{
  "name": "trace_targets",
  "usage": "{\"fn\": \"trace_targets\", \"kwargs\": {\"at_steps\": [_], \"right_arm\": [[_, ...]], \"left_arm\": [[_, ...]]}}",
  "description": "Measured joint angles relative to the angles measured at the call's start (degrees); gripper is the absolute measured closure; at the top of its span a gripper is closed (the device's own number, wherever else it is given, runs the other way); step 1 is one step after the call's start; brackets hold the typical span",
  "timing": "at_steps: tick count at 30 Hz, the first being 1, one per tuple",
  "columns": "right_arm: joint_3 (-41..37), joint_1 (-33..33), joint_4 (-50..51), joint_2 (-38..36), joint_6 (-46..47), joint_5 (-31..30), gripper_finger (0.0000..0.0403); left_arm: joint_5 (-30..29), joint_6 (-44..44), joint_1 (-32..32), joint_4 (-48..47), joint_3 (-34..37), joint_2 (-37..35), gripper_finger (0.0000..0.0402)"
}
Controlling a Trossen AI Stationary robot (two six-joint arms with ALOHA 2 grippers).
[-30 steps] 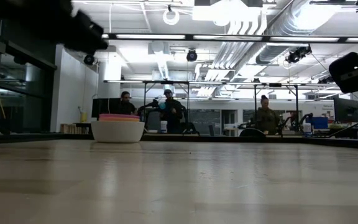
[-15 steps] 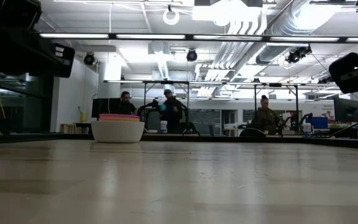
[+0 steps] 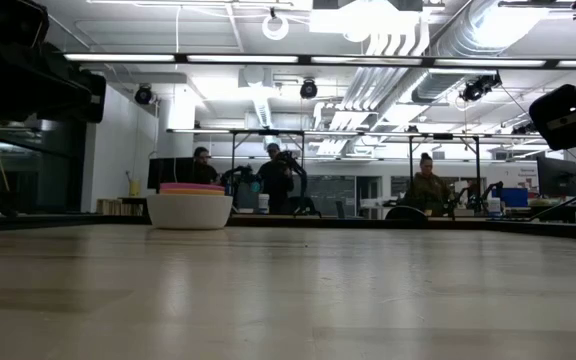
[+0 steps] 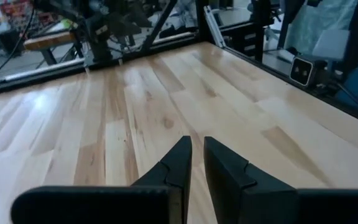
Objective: Nest bowls inside each other
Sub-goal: Return to Home Position
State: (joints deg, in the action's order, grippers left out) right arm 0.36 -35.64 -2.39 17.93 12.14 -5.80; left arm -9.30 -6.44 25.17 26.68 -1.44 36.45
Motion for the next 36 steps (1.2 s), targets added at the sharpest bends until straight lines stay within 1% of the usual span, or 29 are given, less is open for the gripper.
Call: {"fn": "trace_targets", "kwargs": {"at_steps": [3,7,13,20,21,26,36], "right_arm": [[0.0,0.0,0.0,0.0,0.0,0.0,0.0268],[0.0,0.0,0.0,0.0,0.0,0.0,0.0268],[0.0,0.0,0.0,0.0,0.0,0.0,0.0268],[0.0,0.0,0.0,0.0,0.0,0.0,0.0268],[0.0,0.0,0.0,0.0,0.0,0.0,0.0268],[0.0,0.0,0.0,0.0,0.0,0.0,0.0268],[0.0,0.0,0.0,0.0,0.0,0.0,0.0268]], "left_arm": [[1.3,-1.8,0.0,-1.4,0.1,-2.0,0.0359],[1.7,-2.2,0.0,-6.7,0.2,-5.8,0.0359],[1.8,-0.6,0.0,-17.2,0.2,-14.1,0.0359],[1.9,-0.6,0.0,-25.7,0.2,-22.4,0.0359],[2.4,-0.7,0.0,-25.8,0.3,-23.2,0.0359],[5.7,-2.8,0.0,-26.4,0.3,-24.4,0.0359],[6.0,-2.8,0.0,-26.5,0.3,-24.4,0.0359]]}}
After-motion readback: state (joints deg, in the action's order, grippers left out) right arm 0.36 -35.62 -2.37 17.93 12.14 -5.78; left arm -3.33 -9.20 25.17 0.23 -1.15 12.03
